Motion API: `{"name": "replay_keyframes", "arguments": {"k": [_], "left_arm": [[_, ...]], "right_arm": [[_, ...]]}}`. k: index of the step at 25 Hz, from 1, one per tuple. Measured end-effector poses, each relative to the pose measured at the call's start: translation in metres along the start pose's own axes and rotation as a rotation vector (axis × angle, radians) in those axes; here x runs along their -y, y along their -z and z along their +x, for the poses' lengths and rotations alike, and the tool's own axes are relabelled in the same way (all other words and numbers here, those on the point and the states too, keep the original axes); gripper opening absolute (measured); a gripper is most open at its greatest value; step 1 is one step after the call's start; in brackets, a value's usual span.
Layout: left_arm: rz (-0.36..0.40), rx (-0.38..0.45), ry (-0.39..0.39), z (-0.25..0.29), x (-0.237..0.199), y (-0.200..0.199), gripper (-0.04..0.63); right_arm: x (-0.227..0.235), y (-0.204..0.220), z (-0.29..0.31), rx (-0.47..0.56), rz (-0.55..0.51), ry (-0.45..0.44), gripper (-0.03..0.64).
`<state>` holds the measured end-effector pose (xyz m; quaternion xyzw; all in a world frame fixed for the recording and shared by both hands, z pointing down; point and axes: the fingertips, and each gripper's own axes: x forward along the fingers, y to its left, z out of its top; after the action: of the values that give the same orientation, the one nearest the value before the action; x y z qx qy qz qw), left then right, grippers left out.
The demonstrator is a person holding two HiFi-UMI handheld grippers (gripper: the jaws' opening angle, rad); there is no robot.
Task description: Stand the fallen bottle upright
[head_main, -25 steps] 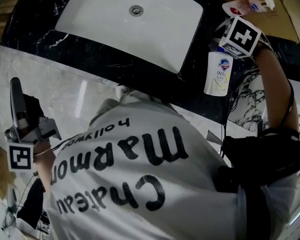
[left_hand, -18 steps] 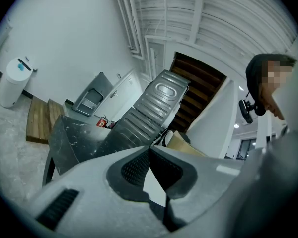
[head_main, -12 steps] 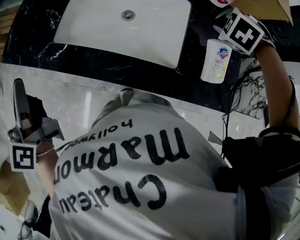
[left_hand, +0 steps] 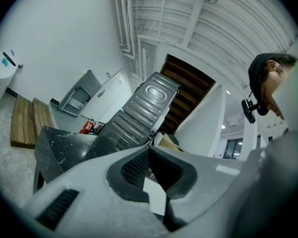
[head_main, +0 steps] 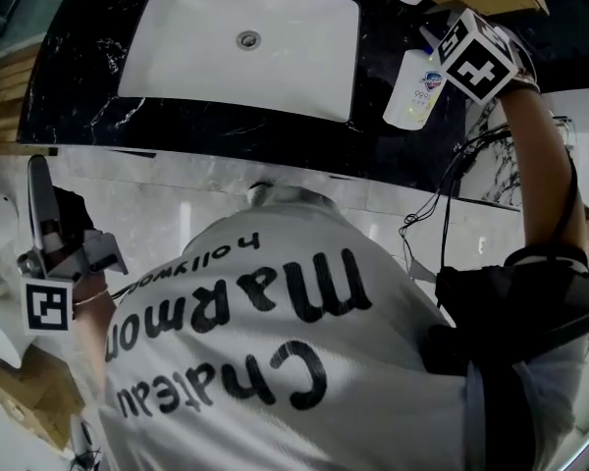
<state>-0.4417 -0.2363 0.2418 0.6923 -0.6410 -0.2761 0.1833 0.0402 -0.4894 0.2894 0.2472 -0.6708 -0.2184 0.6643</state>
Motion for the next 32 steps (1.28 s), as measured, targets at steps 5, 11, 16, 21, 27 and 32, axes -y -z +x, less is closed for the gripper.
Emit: {"name": "replay_keyframes", "arguments": {"k": [5,11,16,21,27,32], "left_arm": [[-0.004,0.001,0.007,0.000,0.000,0.001,0.015],[-0.001,0.002,0.006,0.000,-0.001,-0.001,0.015],[0.005,0.003,0.005,-0.002,-0.002,-0.001,0.015],[-0.002,0.006,-0.005,-0.004,-0.005,0.000,0.015],[-0.002,0.006,-0.007,-0.003,-0.005,-0.002,0.015],[-0.003,0.011,-0.010,-0.003,-0.006,-0.002,0.015]], "right_arm": [[0.009,0.001,0.001,0.016,0.018,0.082,0.049],[0.023,0.001,-0.005,0.032,0.034,0.179,0.049],[0.035,-0.002,-0.011,0.049,0.020,0.273,0.049],[0.046,0.000,-0.014,0.050,0.010,0.376,0.049],[0.049,0.003,-0.014,0.056,0.021,0.434,0.049],[0.044,0.003,-0.009,0.052,0.034,0.441,0.049]]}}
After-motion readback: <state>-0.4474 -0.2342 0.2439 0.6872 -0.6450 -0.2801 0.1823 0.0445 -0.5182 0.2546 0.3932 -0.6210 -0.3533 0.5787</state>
